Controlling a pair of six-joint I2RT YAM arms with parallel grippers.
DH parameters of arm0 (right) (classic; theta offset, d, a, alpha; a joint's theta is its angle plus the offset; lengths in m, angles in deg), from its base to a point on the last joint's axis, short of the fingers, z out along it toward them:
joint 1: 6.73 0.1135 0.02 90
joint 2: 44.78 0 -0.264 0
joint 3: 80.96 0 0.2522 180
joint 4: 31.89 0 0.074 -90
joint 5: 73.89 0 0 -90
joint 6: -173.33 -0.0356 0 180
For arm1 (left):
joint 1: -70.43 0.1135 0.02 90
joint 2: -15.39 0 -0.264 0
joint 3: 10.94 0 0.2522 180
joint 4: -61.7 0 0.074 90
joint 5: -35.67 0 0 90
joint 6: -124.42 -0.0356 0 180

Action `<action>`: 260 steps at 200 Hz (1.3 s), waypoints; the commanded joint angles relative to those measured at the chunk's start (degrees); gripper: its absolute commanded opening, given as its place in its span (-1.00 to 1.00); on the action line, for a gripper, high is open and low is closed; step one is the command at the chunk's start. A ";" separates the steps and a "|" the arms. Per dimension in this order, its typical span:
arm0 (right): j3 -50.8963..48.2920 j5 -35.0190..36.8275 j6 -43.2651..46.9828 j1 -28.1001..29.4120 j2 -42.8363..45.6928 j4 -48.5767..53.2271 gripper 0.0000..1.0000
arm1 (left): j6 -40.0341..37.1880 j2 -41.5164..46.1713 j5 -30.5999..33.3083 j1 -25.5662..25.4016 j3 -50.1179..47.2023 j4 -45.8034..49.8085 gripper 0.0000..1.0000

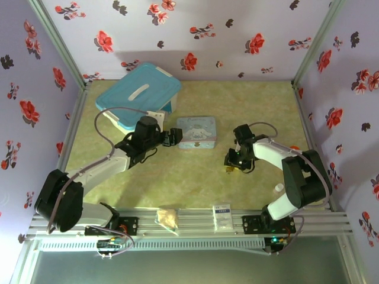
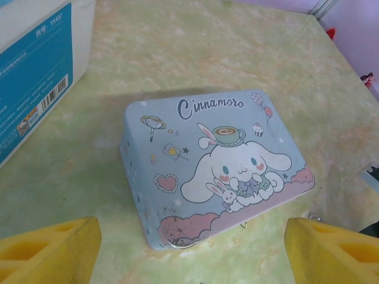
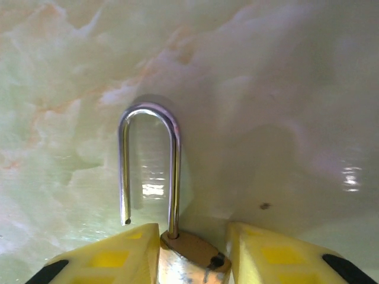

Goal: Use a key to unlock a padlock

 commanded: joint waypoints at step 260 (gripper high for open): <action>-23.64 31.31 26.07 -14.31 16.83 -58.24 0.99 | -20.89 17.34 30.57 25.22 -28.03 -22.06 0.99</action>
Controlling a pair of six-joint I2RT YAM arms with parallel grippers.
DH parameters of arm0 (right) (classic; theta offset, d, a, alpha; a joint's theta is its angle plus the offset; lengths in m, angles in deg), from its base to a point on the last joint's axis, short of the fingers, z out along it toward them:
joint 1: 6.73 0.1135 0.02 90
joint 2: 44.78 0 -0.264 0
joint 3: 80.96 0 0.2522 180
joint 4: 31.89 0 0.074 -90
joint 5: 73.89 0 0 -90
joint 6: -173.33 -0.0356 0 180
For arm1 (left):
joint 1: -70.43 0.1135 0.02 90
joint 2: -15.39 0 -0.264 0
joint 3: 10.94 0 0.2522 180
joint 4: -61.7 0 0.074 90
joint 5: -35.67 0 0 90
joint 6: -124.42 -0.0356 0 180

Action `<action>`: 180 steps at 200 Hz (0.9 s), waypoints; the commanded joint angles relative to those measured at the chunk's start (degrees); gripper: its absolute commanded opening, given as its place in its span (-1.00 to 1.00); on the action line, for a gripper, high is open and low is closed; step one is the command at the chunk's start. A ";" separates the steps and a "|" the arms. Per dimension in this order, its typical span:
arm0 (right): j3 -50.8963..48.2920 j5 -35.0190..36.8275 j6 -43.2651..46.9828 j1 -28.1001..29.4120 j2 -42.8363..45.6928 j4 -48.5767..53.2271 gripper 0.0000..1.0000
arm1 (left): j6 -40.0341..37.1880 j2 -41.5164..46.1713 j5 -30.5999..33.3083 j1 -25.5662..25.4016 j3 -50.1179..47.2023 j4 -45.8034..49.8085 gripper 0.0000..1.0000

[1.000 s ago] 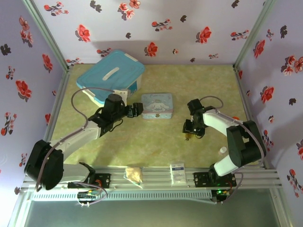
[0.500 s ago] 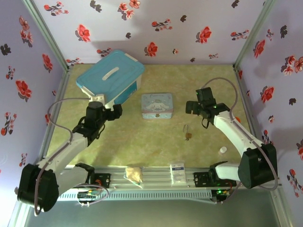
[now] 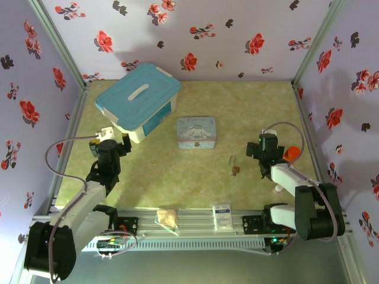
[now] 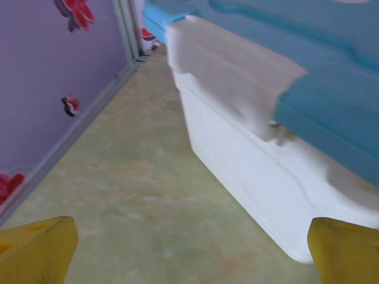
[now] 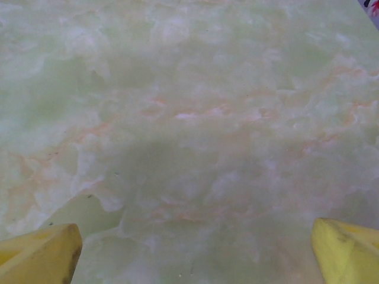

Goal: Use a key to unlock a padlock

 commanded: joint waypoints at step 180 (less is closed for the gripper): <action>-0.95 -3.12 0.24 -5.80 -18.67 -41.00 0.99 | -5.96 -34.67 -22.42 14.89 2.62 -33.99 0.99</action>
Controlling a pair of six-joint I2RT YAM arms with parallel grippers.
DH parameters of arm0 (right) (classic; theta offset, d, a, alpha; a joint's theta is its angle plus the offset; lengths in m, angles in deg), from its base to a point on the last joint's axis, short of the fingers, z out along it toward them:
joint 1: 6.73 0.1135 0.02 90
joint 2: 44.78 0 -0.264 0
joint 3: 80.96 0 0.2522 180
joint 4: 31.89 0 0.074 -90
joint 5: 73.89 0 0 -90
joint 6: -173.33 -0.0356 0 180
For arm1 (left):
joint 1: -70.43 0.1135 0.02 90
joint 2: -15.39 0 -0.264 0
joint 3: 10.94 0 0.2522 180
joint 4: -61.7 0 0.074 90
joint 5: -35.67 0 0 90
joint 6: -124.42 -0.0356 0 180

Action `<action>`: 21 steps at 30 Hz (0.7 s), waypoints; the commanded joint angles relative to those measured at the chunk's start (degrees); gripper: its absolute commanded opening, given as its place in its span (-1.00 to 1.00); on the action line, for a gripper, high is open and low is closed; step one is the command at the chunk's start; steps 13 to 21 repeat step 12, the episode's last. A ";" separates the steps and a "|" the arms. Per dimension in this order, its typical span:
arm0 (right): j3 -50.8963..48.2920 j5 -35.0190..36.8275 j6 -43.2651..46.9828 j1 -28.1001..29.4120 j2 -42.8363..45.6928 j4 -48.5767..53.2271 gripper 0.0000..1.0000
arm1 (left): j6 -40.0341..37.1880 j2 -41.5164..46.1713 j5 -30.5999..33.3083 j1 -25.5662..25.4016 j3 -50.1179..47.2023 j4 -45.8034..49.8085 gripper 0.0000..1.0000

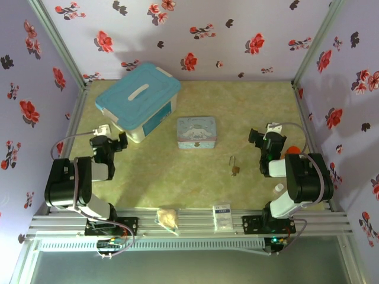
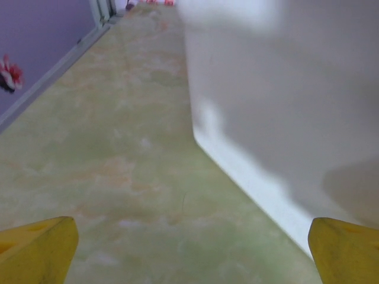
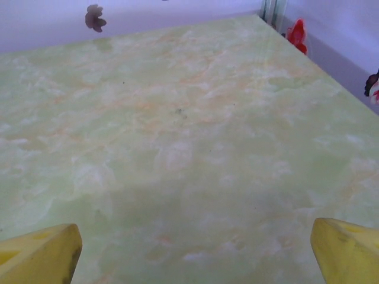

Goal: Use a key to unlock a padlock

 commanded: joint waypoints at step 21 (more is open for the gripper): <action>1.56 -3.85 0.68 -0.71 0.37 1.54 0.99 | -2.73 -0.29 -0.63 -0.71 1.81 -0.25 0.99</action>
